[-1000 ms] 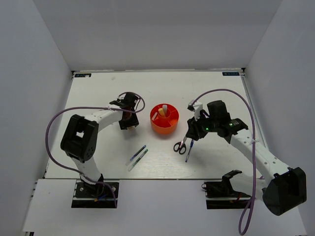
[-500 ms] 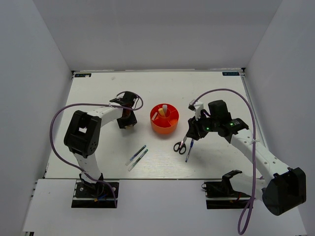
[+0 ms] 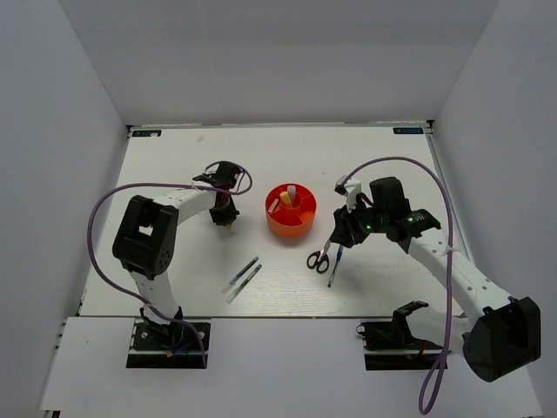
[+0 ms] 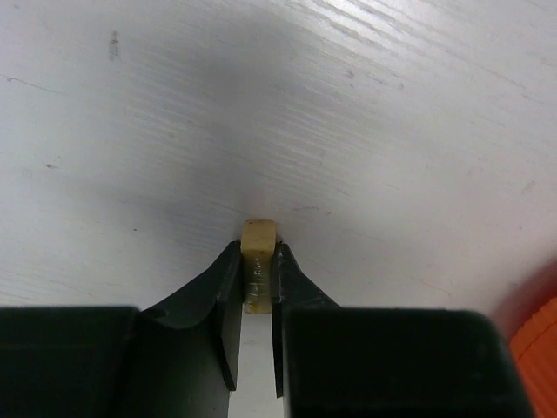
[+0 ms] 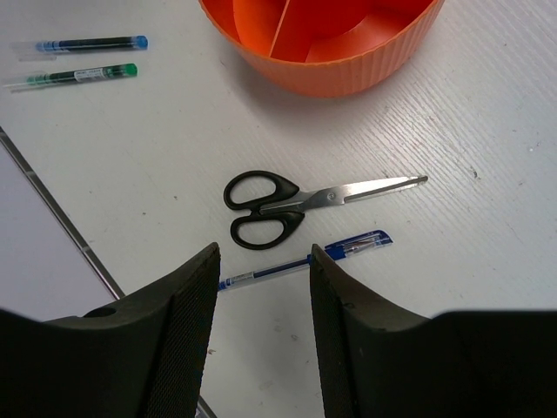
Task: Sort the stationery into containers
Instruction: Pick up the stationery from the center of the board, then place the stationery in the storage box.
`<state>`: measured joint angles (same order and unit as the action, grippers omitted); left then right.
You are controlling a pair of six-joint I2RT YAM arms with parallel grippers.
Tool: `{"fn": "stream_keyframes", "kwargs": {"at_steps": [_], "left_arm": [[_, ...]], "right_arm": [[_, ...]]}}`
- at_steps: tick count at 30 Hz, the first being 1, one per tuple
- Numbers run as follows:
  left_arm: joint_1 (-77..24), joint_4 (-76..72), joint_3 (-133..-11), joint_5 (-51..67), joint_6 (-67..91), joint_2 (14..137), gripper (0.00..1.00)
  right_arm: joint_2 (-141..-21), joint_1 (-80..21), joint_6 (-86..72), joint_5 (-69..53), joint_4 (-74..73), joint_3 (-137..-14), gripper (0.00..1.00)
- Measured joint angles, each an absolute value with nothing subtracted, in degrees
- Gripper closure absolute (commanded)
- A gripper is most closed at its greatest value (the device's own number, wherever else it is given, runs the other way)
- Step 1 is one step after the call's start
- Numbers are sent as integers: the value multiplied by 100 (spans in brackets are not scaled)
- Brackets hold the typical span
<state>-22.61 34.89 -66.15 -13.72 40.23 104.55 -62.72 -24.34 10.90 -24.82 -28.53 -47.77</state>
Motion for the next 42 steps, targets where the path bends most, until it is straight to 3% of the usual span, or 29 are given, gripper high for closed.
{"fn": "stream_keyframes", "kwargs": {"at_steps": [24, 42], "left_arm": [[-3380, 3341, -7996, -550, 3642, 9913, 89], [-3614, 3524, -8335, -580, 3640, 10289, 71]], "right_arm": [[-6272, -2401, 1092, -2532, -2853, -4772, 51], [-6272, -2394, 1092, -2563, -2858, -4703, 50]]}}
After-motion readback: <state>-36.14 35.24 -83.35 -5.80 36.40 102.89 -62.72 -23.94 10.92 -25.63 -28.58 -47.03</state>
